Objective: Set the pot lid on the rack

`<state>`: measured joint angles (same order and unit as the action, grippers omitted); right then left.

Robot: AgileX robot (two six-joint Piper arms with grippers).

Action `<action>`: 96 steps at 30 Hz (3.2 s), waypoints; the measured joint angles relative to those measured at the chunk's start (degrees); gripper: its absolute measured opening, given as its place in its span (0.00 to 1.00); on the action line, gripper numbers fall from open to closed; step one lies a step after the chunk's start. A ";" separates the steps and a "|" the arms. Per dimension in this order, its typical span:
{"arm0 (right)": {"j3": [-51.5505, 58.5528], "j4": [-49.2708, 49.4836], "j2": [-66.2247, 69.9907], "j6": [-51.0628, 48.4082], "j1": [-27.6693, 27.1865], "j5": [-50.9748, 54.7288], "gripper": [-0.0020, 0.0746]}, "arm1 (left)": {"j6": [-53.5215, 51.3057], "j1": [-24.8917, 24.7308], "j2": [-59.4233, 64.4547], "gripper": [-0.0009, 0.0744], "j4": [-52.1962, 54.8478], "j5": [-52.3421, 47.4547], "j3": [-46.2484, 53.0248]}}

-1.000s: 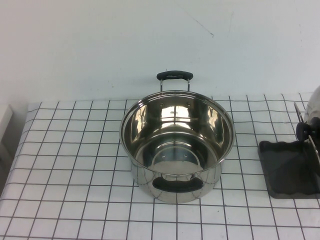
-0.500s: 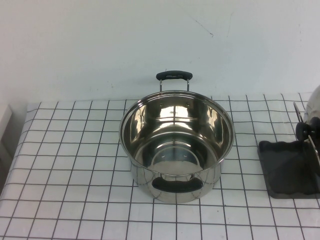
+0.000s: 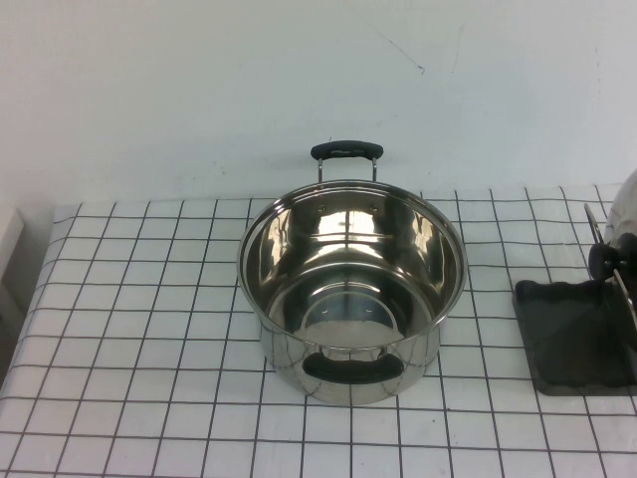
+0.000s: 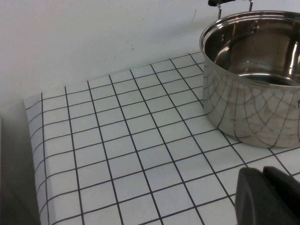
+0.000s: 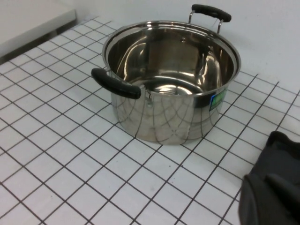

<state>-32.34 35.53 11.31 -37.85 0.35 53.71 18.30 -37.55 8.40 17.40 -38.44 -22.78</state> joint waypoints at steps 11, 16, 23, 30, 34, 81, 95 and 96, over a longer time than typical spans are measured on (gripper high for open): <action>0.13 -9.50 0.00 2.61 0.00 0.31 0.02 | 0.00 0.00 0.00 0.01 0.00 0.00 0.00; 1.20 -21.75 0.00 5.71 0.00 -6.88 0.02 | 0.00 0.00 0.00 0.01 -0.03 0.00 0.00; 14.80 -31.29 -3.61 11.98 0.00 -32.61 0.02 | 0.00 0.00 0.00 0.01 -0.03 0.00 0.00; 31.78 -39.42 -11.69 28.54 0.00 -39.92 0.02 | 0.00 0.00 0.00 0.01 -0.03 0.00 0.00; 33.87 -39.80 -11.96 30.46 0.00 -38.73 0.02 | 0.00 0.00 0.00 0.01 -0.03 0.00 0.00; 33.77 -44.08 -12.05 41.24 3.97 -33.26 0.02 | -5.87 5.06 -2.47 0.01 -5.44 5.49 6.30; 33.77 -44.23 -12.05 41.24 3.97 -33.21 0.02 | -9.23 37.36 -9.00 0.01 -13.70 19.56 23.96; 33.77 -44.23 -12.05 41.24 3.97 -33.21 0.02 | -9.23 38.60 -9.00 0.01 -13.93 20.28 24.05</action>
<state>1.43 -8.70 -0.74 3.39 4.32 20.50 9.07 1.06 -0.60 3.46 -18.16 1.26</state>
